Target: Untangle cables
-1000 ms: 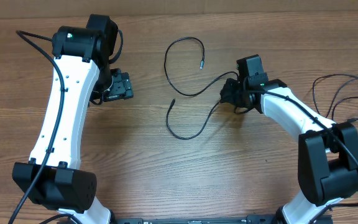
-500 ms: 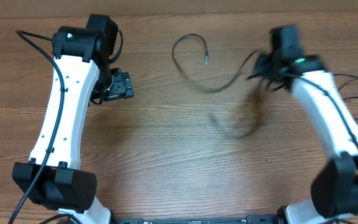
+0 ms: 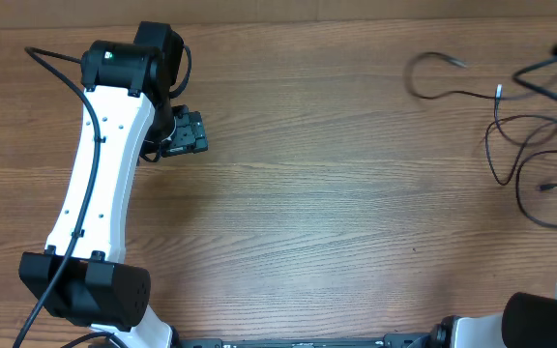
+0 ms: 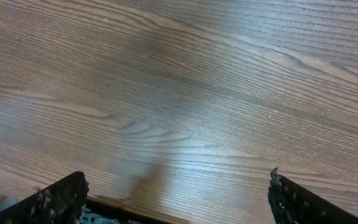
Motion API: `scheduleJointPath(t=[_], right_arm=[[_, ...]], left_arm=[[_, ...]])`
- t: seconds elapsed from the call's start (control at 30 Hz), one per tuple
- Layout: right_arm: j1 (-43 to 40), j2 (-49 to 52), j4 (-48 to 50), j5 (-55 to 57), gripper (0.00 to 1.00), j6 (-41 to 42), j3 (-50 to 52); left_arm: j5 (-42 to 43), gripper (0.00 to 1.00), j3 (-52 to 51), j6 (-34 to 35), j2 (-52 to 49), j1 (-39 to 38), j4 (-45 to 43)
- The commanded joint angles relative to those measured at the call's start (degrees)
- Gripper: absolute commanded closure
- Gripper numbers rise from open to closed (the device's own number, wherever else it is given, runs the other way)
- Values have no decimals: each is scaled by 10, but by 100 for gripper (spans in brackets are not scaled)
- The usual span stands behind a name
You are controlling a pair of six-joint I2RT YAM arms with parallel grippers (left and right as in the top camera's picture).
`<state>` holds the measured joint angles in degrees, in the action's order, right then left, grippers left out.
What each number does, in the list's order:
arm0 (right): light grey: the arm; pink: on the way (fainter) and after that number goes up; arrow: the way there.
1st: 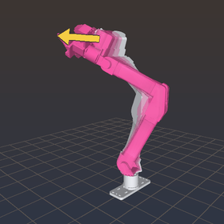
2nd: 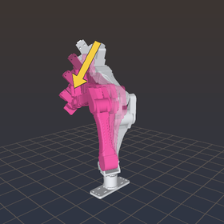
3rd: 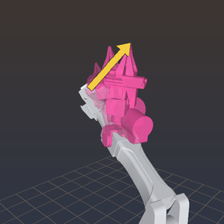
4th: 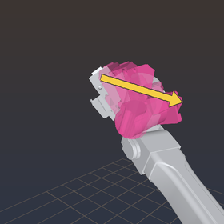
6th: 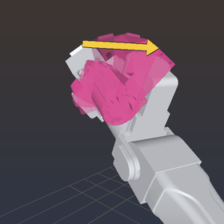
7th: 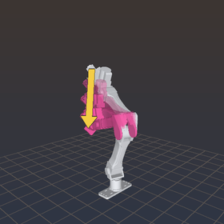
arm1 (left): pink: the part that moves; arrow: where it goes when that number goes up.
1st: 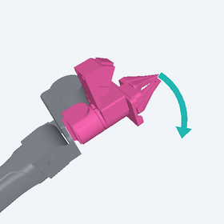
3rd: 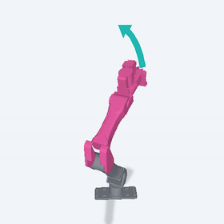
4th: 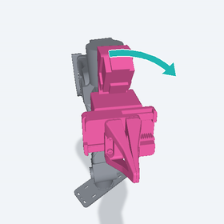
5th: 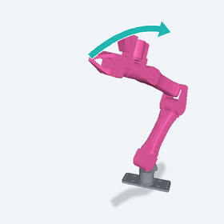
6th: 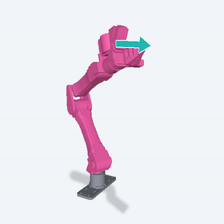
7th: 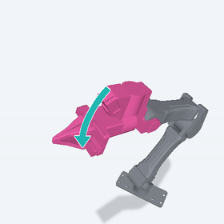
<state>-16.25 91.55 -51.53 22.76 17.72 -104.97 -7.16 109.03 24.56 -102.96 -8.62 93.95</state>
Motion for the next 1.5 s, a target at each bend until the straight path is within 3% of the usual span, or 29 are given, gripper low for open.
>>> scheduleJointPath(t=[0.0,0.37,0.73,0.8,0.83,0.87,0.93,1.03,1.27,1.47], right_arm=[[-48,-9,-3,12,96,40,-13],[-191,-6,9,-49,96,101,-12],[-198,89,-22,-149,96,66,-12],[-198,107,-23,-194,80,42,-12],[-198,115,-24,-217,55,35,-12],[-198,122,-26,-243,39,24,-12],[-198,129,-27,-284,28,9,-12],[-198,128,-26,-330,23,-3,-12],[-179,127,-76,-508,20,-93,-12],[-82,127,-160,-496,4,-200,-12]], left_arm=[[-7,7,-2,12,14,-4,-1],[-7,7,-2,12,14,-4,-12],[-7,6,-2,12,14,-4,-18],[-7,6,-2,12,14,-4,-19],[-7,6,-2,12,14,-4,-19],[-7,6,-2,12,14,-4,-19],[-6,6,-2,12,14,-4,-19],[-5,5,-2,12,14,-4,-19],[-4,4,-2,-6,14,-4,-55],[-3,0,-2,-66,14,-4,-127]])
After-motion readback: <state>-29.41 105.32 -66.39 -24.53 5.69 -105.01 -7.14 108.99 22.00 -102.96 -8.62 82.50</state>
